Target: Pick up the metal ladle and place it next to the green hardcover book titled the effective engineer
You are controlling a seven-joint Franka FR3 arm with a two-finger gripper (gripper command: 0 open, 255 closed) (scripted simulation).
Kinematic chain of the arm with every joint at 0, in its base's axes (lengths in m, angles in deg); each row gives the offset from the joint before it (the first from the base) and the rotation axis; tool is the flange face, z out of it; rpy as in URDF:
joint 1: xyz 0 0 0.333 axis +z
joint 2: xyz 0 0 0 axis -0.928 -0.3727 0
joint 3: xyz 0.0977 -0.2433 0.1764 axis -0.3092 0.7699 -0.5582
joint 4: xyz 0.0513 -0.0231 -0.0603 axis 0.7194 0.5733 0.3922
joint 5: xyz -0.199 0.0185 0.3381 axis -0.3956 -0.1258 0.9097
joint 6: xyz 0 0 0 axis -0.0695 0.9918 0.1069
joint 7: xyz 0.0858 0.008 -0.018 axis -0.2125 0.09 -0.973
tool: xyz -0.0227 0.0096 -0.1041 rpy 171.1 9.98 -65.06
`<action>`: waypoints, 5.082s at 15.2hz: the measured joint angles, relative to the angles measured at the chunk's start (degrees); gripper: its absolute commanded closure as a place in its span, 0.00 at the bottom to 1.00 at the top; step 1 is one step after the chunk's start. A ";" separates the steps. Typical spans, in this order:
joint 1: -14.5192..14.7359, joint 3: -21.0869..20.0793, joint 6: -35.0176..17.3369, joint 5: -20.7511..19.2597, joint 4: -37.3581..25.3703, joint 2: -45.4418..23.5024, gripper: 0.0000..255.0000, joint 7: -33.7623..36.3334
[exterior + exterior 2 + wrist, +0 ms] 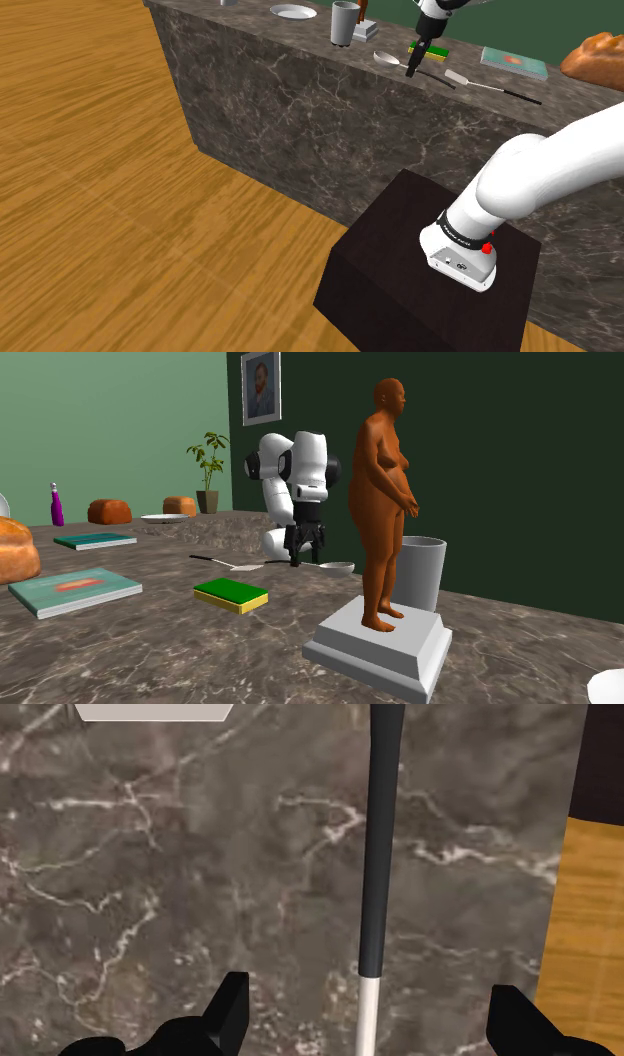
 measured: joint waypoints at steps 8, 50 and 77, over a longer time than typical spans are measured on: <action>-0.01 0.03 -0.08 -0.01 0.05 -0.02 1.00 -0.01; -6.74 7.02 19.83 -6.61 -10.65 13.03 1.00 -16.02; -12.79 26.33 17.38 -19.02 -10.93 19.60 1.00 -36.97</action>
